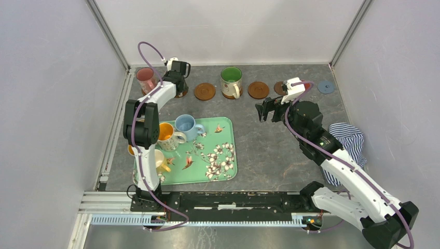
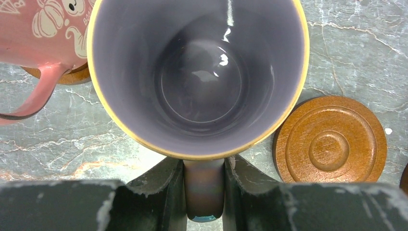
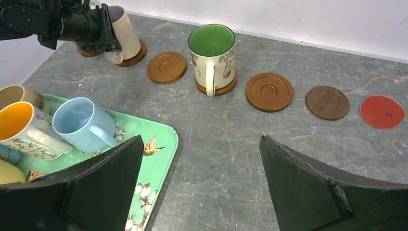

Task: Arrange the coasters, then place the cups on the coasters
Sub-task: Place the cup on the coaster.

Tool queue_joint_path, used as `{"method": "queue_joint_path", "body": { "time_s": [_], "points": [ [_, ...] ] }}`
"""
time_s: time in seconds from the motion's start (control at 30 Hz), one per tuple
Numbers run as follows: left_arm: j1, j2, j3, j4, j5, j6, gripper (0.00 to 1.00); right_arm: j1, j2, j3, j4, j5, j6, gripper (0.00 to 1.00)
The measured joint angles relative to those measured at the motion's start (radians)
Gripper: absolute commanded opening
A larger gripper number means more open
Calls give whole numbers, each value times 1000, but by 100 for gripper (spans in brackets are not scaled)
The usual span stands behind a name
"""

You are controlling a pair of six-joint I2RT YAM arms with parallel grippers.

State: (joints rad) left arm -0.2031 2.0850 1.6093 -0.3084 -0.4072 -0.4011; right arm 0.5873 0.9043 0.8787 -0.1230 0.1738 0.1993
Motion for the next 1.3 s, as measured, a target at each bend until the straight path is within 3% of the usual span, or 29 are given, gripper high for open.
{"method": "queue_joint_path", "body": {
  "time_s": [0.4, 0.77, 1.3],
  "points": [
    [18, 6, 0, 0, 13, 0, 6, 0, 7, 0, 0, -12, -4, 98],
    [19, 11, 0, 4, 21, 0, 30, 0, 11, 0, -2, -15, -6, 98],
    [18, 5, 0, 28, 26, 18, 55, 0, 25, 0, -16, -43, -6, 98]
  ]
}}
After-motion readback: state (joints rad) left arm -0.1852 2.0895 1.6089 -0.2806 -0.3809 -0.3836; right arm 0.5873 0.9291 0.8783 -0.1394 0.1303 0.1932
